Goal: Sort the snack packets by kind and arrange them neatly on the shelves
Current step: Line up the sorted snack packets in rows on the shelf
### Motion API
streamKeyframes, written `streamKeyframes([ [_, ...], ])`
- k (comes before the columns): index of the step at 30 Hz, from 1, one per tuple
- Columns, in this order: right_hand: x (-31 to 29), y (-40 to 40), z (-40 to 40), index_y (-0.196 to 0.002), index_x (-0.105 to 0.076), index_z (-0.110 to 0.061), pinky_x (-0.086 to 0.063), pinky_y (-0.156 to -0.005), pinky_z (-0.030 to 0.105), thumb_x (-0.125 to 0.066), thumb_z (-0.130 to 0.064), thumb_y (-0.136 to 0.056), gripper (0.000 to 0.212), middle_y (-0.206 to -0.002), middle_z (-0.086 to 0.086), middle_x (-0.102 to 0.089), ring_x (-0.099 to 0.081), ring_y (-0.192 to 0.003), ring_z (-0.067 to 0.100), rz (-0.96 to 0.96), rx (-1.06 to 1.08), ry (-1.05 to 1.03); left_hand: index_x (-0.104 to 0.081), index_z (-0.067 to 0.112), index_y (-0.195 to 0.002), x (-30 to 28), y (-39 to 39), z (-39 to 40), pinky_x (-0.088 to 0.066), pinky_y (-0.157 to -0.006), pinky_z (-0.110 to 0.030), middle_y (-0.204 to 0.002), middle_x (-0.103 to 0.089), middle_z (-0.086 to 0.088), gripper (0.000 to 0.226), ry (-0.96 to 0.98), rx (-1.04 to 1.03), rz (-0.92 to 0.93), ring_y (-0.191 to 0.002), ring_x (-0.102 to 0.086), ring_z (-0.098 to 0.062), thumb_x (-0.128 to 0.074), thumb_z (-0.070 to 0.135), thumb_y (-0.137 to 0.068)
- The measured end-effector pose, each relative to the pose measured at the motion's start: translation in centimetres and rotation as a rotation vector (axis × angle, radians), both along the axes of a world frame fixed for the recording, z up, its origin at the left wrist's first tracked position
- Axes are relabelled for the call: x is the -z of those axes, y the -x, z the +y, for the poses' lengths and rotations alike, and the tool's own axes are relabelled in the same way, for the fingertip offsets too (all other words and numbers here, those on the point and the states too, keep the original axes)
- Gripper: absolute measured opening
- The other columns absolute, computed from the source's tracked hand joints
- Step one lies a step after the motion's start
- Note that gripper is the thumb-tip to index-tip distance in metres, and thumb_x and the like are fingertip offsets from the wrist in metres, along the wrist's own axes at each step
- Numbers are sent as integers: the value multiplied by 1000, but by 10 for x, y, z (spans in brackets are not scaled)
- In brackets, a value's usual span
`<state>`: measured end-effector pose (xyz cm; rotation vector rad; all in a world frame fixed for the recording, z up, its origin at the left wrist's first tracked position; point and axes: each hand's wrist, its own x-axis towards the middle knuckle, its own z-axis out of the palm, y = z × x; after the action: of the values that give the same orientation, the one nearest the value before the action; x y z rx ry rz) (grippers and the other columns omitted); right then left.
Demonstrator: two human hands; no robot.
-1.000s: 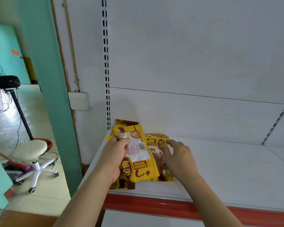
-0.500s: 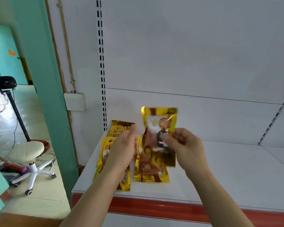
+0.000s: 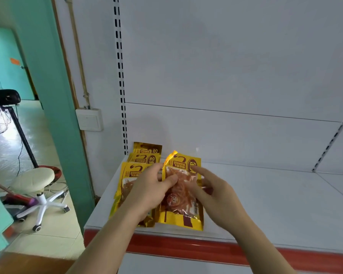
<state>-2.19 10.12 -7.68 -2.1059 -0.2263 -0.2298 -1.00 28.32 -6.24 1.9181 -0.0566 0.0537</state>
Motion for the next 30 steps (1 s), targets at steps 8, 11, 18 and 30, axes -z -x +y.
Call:
streamKeyframes([
  [8,27,3,-2,-126,-68,-34,-43,-87,21,-59,-24,-98,31,-106,-8,-61,-57,-107,17,-100,63,435,-64,22,-134,39,15,-3,-51,-101,-35,-136,-58,1,45,-901,-67,-419,-125,-54,-21,-54,49,-99],
  [11,30,11,-2,-130,-62,-41,-43,-99,29,-53,-45,-99,33,-132,-3,-46,-44,-122,21,-109,59,542,-77,21,-118,51,20,-4,-57,-94,-40,-118,-70,4,51,-935,-52,-448,-114,-61,-21,-38,46,-97],
  [18,35,21,3,-156,-19,-38,-20,-123,42,7,-68,-85,81,-167,-6,-6,-4,-154,26,-60,-75,811,-75,16,-121,53,28,-3,-58,-96,-45,-117,-72,1,45,-967,-81,-403,-115,-65,-24,-45,39,-96],
  [30,17,45,-7,-159,-7,-31,-10,-125,40,21,-73,-75,98,-168,0,-2,5,-155,22,-37,93,903,-69,11,-124,37,38,-14,-52,-103,-47,-125,-68,-5,49,-873,-72,-495,-124,-61,-29,-42,43,-98],
])
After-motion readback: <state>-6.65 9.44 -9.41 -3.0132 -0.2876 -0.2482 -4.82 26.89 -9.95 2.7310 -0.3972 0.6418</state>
